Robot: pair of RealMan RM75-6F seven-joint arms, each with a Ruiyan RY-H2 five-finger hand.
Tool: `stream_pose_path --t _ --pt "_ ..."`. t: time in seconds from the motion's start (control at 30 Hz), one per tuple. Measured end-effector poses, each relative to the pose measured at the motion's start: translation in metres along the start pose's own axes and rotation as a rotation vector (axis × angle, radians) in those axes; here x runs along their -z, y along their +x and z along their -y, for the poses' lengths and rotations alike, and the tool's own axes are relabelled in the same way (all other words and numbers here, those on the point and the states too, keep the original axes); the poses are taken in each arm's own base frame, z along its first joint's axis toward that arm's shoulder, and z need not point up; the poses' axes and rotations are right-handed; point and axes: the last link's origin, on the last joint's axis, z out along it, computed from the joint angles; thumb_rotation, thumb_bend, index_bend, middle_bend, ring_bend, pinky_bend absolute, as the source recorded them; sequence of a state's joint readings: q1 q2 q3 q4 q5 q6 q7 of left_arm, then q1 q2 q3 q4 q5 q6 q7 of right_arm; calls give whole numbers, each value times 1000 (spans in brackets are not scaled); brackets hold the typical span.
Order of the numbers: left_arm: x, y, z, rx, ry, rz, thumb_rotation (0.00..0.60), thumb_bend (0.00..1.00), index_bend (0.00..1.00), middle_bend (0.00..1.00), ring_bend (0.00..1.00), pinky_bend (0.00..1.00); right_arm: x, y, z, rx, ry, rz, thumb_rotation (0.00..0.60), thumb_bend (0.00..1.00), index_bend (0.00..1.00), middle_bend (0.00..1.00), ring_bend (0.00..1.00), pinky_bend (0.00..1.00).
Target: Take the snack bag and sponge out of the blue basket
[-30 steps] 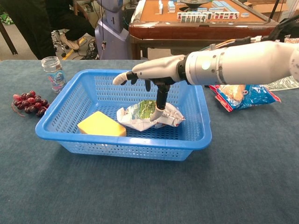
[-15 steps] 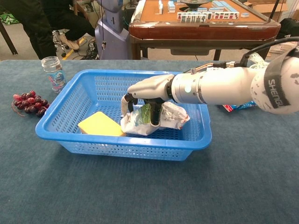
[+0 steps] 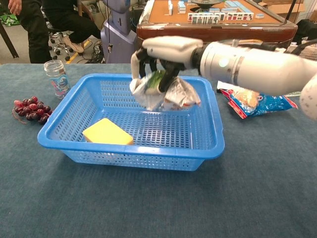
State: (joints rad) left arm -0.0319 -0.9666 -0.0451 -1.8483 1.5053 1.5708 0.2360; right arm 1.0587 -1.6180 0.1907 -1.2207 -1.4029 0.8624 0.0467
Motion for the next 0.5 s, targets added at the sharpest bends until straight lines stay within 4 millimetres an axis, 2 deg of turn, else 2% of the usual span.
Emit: stream_pose_path --t 0.13,0.27,0.4,0.5 --pt "-1 1 -1 3 -5 -4 600 274 381 213 169 238 18 31 -17 -2 -18 -80 600 459 604 533 517 710" --pt "-2 0 -2 5 -11 -5 600 274 381 212 169 238 47 60 -41 17 -74 -138 600 458 604 529 517 710" --pt "-2 0 -2 10 -13 -5 600 274 381 213 169 238 82 73 -69 30 -164 -151 600 457 604 526 517 710" --pt "-2 -1 -1 13 -12 -1 600 274 381 213 169 238 111 70 -89 31 -241 -125 600 451 604 517 517 710"
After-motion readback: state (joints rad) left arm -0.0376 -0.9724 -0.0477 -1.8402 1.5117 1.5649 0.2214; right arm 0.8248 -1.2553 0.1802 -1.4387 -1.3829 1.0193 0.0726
